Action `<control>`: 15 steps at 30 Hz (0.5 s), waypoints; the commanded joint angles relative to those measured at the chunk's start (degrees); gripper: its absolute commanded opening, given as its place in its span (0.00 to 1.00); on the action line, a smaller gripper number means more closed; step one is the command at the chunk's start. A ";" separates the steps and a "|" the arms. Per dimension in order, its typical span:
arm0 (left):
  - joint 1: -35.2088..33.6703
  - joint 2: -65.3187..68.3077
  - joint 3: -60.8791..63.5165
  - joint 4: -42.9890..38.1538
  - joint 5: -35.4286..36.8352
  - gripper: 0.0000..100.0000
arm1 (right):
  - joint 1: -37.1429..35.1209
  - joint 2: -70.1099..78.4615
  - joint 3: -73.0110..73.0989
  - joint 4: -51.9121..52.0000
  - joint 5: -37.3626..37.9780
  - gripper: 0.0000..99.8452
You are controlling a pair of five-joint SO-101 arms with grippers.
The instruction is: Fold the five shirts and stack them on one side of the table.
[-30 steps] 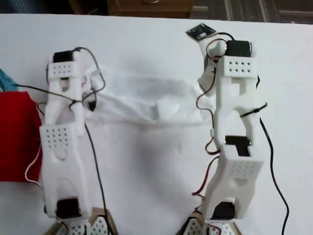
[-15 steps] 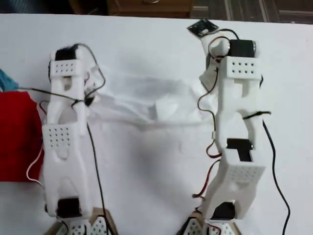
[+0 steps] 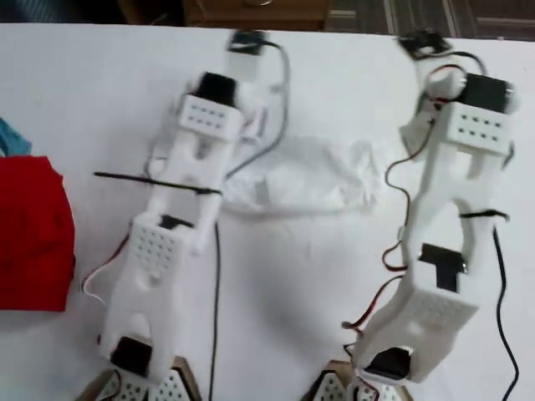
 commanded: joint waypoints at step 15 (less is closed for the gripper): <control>-18.29 -4.75 -12.26 9.14 0.79 0.02 | 7.69 -6.02 -1.58 1.10 0.09 0.02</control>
